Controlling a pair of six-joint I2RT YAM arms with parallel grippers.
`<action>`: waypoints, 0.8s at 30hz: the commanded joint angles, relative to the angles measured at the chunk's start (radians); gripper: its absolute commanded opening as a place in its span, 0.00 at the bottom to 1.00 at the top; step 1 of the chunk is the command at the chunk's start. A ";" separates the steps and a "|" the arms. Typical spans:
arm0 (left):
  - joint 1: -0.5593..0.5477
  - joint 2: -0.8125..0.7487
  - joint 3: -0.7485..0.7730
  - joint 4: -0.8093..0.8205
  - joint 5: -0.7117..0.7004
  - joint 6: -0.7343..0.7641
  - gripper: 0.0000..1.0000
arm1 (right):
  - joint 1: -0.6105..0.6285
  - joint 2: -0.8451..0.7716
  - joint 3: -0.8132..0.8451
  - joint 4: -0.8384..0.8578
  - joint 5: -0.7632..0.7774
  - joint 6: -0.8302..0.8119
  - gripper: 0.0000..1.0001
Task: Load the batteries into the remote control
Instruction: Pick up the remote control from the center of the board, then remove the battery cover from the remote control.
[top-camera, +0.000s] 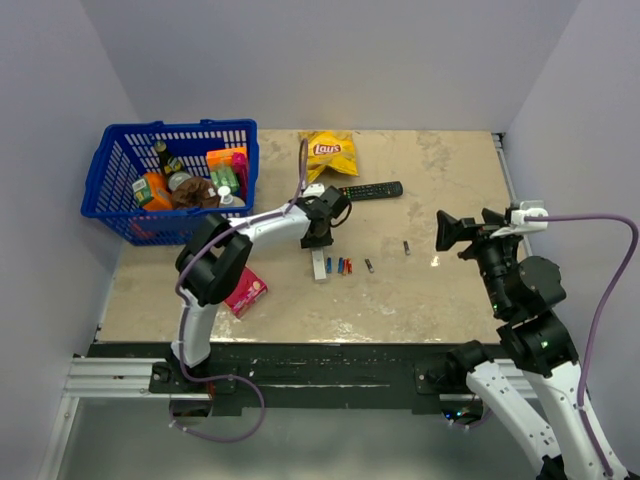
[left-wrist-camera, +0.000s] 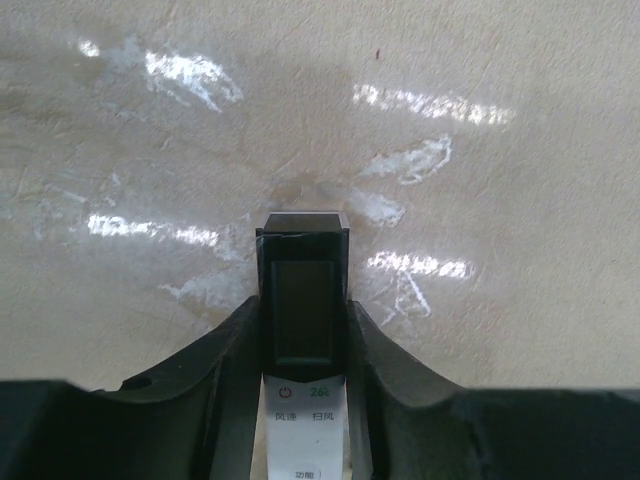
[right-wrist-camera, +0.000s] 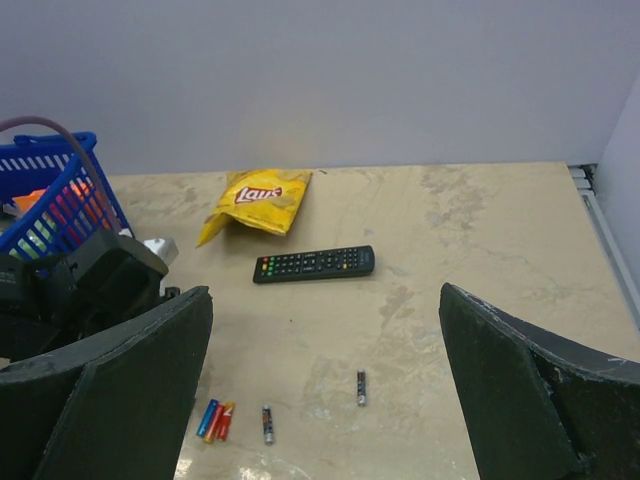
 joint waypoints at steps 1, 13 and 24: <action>-0.003 -0.124 -0.042 0.045 0.015 0.046 0.20 | 0.003 0.016 -0.003 0.014 -0.045 0.007 0.98; 0.079 -0.619 -0.415 0.601 0.341 0.236 0.06 | 0.003 0.217 0.013 0.052 -0.629 0.080 0.98; 0.109 -0.922 -0.606 1.017 0.660 0.229 0.07 | 0.004 0.330 -0.083 0.378 -1.143 0.292 0.98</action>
